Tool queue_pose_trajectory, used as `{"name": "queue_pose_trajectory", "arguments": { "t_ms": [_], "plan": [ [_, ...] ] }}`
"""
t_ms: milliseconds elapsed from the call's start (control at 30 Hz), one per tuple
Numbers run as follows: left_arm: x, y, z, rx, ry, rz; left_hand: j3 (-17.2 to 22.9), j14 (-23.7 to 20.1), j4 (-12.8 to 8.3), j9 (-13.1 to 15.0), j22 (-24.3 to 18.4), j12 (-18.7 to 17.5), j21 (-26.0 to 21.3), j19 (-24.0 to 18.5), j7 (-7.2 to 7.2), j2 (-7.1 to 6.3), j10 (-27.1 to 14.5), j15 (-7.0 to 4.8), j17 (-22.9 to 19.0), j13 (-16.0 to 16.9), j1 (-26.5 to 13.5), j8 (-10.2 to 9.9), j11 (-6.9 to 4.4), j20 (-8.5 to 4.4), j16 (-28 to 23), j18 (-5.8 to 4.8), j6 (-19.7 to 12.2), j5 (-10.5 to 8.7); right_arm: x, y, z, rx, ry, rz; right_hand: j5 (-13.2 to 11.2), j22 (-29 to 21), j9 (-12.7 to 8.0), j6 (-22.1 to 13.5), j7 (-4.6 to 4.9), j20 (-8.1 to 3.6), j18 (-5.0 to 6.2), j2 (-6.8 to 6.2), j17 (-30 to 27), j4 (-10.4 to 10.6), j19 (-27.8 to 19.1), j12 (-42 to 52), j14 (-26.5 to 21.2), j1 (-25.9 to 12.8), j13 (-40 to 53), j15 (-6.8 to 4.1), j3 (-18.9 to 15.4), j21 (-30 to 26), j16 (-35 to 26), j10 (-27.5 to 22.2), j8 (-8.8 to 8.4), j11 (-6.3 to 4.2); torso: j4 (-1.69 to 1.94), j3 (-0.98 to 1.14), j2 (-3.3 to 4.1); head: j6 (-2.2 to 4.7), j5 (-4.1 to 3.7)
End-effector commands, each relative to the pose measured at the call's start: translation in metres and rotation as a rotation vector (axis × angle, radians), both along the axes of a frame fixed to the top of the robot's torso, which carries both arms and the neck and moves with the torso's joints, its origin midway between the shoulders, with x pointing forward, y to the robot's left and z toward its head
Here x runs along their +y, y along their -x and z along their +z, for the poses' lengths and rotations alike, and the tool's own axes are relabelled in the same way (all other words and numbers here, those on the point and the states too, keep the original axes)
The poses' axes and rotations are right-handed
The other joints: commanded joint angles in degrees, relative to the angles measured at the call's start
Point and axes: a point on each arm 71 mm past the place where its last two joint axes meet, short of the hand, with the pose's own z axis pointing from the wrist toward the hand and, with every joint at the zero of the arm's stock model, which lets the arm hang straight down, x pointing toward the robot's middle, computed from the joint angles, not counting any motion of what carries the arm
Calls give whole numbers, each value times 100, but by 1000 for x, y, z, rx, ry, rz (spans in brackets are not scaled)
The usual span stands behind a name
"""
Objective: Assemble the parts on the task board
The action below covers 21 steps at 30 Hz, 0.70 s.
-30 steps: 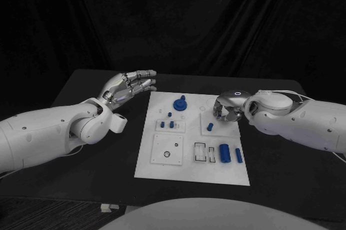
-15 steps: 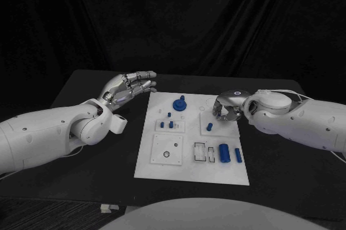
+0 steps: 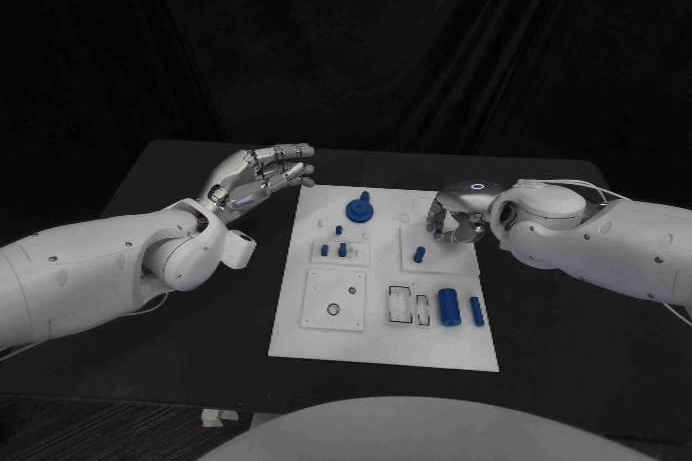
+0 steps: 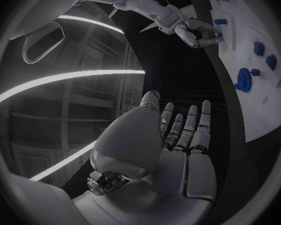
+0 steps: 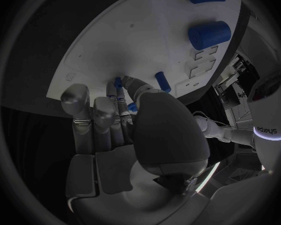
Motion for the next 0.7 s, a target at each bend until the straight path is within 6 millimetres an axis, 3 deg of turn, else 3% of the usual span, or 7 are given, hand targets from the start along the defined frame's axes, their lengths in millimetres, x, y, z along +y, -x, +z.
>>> {"name": "queue_pose_trajectory", "arguments": {
  "t_ms": [33,100,200,367,433,700],
  "plan": [
    [-1,1,4,-51,44,-7,30,37,33,-8,-15,4,34,50,6,25,9,8,4,4,21,36,55,3,25,-51,56,19,-5,2,-8,32,33,-21,-66,594,1,9,-57,-12,-28,3,-49,19,-55,-49,-61,-60,-21,-22,-55,-73,-52,-54,-13,-2,6,8,5,-1,0],
    [-1,1,4,-50,45,-9,30,37,33,-8,-15,4,34,50,6,25,9,8,4,4,21,36,55,3,25,-51,56,19,-5,2,-8,31,31,-20,-209,584,2,11,-64,-18,-23,-5,-91,55,-74,-69,-83,-119,-30,-27,-102,-118,-86,-58,-21,-7,7,9,3,-1,0],
    [-2,1,4,-49,45,-10,30,39,46,-7,-18,4,35,53,6,26,10,12,3,4,11,38,59,3,27,-55,65,28,-5,3,-8,31,31,-18,-240,566,3,11,-83,-20,-11,-11,-153,64,-103,-92,-109,-137,-38,-30,-122,-198,-131,-87,-25,-1,8,5,2,-1,-4],
    [-2,1,4,-47,46,-14,36,44,52,-5,-23,22,36,57,5,27,17,15,2,6,12,43,66,1,29,-60,83,51,-6,3,-8,36,33,-17,345,543,9,7,-99,-56,4,11,-257,-4,-162,-148,-178,-52,-59,-74,-71,-342,-225,-169,-48,0,4,3,4,-1,6],
    [-3,2,4,-46,46,-15,41,50,58,0,-27,47,37,61,8,29,30,20,1,9,12,54,79,1,32,-66,118,64,-6,3,-8,37,33,-17,701,548,47,74,-113,-76,8,20,-282,-62,-167,-147,-192,-5,-62,-94,-22,-360,-247,-149,-16,-10,7,3,6,-1,4],
    [-3,2,3,-41,47,-19,55,72,87,11,-38,112,41,73,20,38,72,31,1,16,2,81,109,-1,44,-80,197,68,-6,3,-9,40,36,-17,791,527,110,164,-145,-108,29,32,-381,-122,-209,-108,-237,19,-43,-132,-16,-479,-324,-116,40,-37,9,3,13,-1,2]
  ]
}}
